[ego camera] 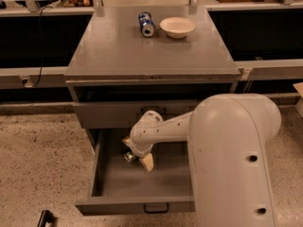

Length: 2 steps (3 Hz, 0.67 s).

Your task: Pick green can from middle drawer and place on counter

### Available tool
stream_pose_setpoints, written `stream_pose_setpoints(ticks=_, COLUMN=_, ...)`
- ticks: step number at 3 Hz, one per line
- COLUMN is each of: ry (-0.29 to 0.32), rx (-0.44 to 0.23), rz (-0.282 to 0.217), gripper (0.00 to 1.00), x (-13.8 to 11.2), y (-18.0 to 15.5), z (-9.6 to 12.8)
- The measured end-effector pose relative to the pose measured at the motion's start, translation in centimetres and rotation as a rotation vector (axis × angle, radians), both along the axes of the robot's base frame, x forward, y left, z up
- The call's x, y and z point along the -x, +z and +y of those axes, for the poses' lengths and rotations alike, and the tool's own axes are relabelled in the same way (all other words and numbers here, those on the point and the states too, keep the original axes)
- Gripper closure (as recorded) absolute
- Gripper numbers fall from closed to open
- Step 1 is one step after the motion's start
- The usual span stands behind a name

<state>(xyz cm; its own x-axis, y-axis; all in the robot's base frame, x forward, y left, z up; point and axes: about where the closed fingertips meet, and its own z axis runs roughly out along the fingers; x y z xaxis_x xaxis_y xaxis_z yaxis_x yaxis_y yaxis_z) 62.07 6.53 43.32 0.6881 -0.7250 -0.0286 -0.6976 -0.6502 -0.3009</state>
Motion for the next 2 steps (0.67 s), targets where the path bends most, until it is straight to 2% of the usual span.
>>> stream_pose_setpoints(ticks=2, ry=-0.074, rx=0.087, rz=-0.049, gripper=0.00, x=-1.7, y=-2.7, z=0.0)
